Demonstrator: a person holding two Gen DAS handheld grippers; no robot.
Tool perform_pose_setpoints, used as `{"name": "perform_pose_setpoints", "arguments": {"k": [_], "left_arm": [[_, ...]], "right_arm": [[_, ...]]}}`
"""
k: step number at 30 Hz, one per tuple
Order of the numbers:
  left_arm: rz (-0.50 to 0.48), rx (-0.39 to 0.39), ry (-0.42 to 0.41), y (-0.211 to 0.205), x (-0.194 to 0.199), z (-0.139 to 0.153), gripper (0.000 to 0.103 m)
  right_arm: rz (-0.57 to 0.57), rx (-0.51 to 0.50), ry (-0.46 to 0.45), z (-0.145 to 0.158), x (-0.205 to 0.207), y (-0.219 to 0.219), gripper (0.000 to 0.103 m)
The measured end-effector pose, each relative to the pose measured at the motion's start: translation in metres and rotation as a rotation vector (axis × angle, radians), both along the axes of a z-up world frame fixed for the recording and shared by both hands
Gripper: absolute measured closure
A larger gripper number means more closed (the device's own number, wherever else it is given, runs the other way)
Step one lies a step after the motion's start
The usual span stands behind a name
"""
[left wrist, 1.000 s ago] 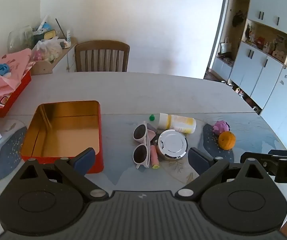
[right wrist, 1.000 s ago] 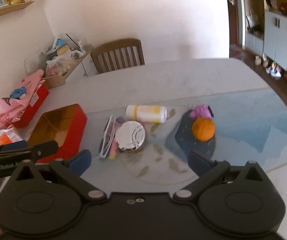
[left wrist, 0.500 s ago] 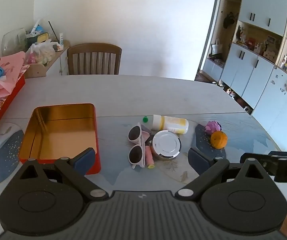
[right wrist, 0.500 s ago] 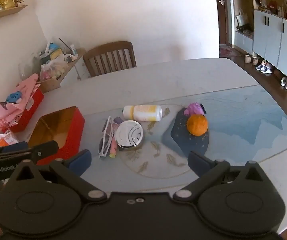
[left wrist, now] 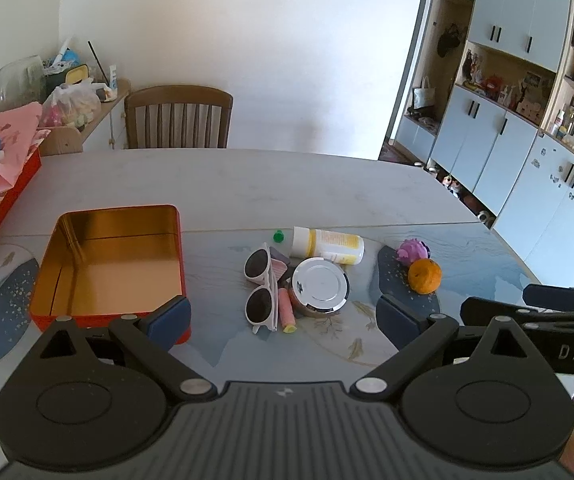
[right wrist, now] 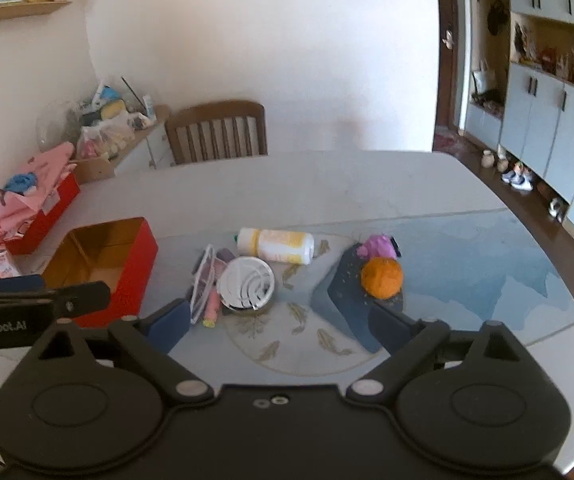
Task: Organize rigid objects
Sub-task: 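Move left tool toward silver round tin while right tool moves toward the orange, then close left tool on silver round tin while right tool grasps the orange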
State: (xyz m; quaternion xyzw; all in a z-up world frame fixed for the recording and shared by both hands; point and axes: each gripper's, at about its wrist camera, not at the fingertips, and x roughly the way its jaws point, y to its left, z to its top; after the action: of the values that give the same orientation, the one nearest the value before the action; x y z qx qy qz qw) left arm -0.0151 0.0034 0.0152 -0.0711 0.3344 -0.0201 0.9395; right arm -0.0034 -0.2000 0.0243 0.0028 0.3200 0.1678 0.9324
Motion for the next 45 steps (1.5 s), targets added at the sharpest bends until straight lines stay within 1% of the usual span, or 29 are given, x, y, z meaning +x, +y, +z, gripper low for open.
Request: {"name": "perform_pose_setpoints", "arguments": {"k": [3,13,15,19,26,33,36,40,45], "left_arm": [[-0.002,-0.004,-0.006,0.002,0.000,0.001,0.003],[-0.023,0.000,-0.019,-0.002,-0.004,0.001,0.003],[-0.021,0.002,-0.019,-0.001,-0.004,0.000,0.003],[-0.010,-0.001,-0.011,-0.003,0.000,-0.002,0.003],[-0.016,0.003,0.004,-0.015,0.012,-0.007,0.003],[0.013,-0.001,0.042,-0.022,0.036,-0.015,0.003],[0.028,-0.008,0.065,-0.024,0.047,-0.022,0.003],[0.063,0.006,0.100,-0.029,0.063,-0.035,0.003],[0.031,0.029,0.116,-0.046,0.084,-0.045,0.003]], "right_arm": [[0.009,-0.015,-0.003,0.000,-0.001,0.004,0.007],[-0.006,-0.012,-0.013,0.000,0.000,0.004,0.007],[-0.011,0.001,-0.015,0.001,0.001,0.002,0.008],[0.000,0.002,-0.038,0.005,0.003,0.000,0.008],[0.018,0.004,-0.035,0.002,0.017,-0.009,0.008],[0.057,0.006,-0.004,-0.007,0.047,-0.025,0.007],[0.058,-0.003,0.012,-0.012,0.063,-0.037,0.008],[0.057,-0.003,0.050,-0.023,0.089,-0.057,0.008],[0.071,-0.054,0.083,-0.041,0.119,-0.070,0.011]]}}
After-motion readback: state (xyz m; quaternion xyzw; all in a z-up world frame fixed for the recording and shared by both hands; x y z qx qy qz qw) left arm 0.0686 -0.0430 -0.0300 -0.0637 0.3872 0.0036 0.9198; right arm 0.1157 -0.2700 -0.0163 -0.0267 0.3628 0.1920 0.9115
